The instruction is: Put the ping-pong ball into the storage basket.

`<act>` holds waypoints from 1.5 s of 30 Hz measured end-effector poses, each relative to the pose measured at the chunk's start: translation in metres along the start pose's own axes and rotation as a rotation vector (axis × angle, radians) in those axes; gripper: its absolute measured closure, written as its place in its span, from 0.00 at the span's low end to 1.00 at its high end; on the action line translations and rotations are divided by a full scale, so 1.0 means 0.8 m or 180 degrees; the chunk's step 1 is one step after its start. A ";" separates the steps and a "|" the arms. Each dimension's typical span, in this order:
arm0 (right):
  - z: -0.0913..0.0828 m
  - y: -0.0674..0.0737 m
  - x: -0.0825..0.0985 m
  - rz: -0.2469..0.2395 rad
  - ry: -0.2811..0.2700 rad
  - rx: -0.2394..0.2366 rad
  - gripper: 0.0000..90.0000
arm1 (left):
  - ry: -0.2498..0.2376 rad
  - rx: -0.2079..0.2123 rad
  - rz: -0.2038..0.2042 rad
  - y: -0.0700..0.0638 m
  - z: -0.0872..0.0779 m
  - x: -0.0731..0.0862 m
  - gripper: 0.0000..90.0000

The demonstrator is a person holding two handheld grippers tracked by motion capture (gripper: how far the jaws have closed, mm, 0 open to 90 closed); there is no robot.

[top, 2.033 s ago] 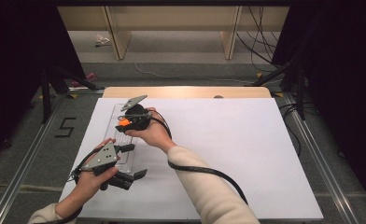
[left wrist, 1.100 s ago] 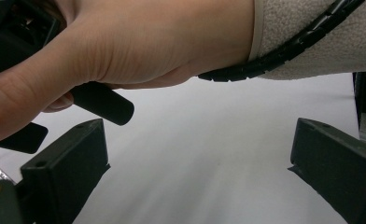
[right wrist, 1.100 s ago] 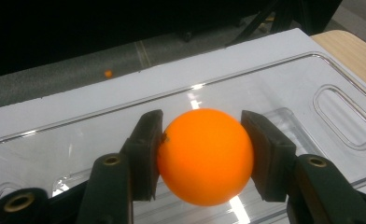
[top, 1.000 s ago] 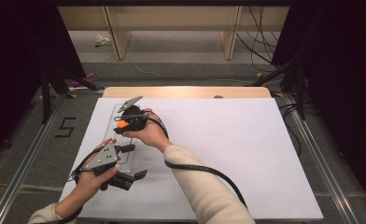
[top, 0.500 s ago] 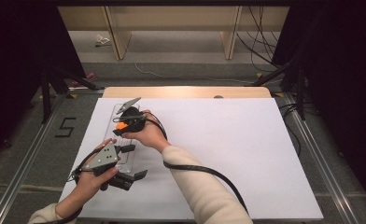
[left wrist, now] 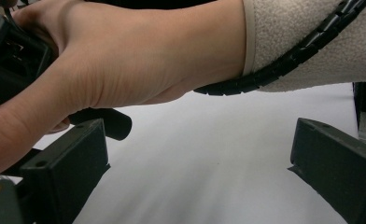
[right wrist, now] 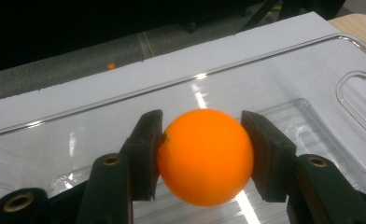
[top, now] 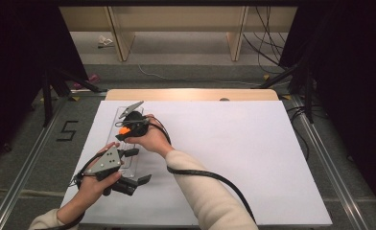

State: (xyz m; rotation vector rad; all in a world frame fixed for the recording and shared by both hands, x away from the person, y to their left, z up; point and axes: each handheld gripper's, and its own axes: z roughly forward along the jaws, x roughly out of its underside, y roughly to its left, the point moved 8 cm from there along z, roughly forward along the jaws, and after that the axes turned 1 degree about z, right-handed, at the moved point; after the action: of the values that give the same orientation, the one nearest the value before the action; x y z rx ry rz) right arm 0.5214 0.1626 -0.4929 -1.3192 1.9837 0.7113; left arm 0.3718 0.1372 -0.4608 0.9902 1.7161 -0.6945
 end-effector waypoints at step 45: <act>-0.026 -0.014 -0.004 0.0133 -0.0392 0.0120 0.18 | -0.0006 -0.0004 0.0004 0.000 0.000 -0.001 0.04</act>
State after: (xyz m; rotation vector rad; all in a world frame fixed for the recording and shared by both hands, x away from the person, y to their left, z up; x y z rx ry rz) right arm 0.5281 0.1452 -0.4780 -1.1863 1.9218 0.7529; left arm 0.3717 0.1367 -0.4605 0.9894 1.7141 -0.6932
